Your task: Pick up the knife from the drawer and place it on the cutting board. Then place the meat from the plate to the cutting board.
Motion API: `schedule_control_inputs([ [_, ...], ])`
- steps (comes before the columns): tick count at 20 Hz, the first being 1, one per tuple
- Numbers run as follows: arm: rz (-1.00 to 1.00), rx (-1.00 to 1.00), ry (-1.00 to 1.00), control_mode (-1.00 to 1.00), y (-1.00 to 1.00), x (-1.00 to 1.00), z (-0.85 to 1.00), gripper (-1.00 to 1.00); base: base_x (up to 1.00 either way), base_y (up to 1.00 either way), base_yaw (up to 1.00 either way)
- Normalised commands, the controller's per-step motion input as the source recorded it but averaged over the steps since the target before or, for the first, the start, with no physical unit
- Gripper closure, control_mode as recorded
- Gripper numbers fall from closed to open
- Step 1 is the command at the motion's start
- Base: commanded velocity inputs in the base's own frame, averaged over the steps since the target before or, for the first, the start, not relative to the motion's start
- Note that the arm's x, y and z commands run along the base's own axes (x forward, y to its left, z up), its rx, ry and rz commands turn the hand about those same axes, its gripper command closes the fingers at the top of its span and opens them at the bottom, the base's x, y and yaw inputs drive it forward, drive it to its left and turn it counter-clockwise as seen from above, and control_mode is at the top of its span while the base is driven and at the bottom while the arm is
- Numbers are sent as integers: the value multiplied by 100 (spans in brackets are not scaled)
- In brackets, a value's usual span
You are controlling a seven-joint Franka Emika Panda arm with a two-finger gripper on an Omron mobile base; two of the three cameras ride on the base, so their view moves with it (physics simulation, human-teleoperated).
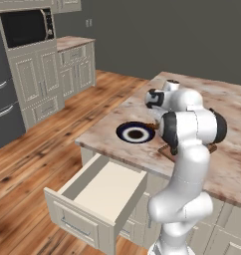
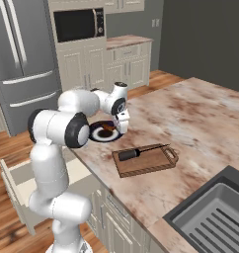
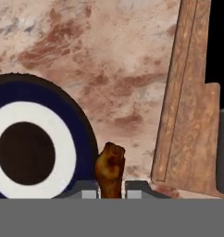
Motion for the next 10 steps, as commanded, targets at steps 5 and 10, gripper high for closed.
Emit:
schedule_control_inputs([
  [5,0,0,-24,-100,-35,-80,19,100,0,0,0],
  [10,0,0,-16,-100,-48,-58,23,100,0,0,0],
])
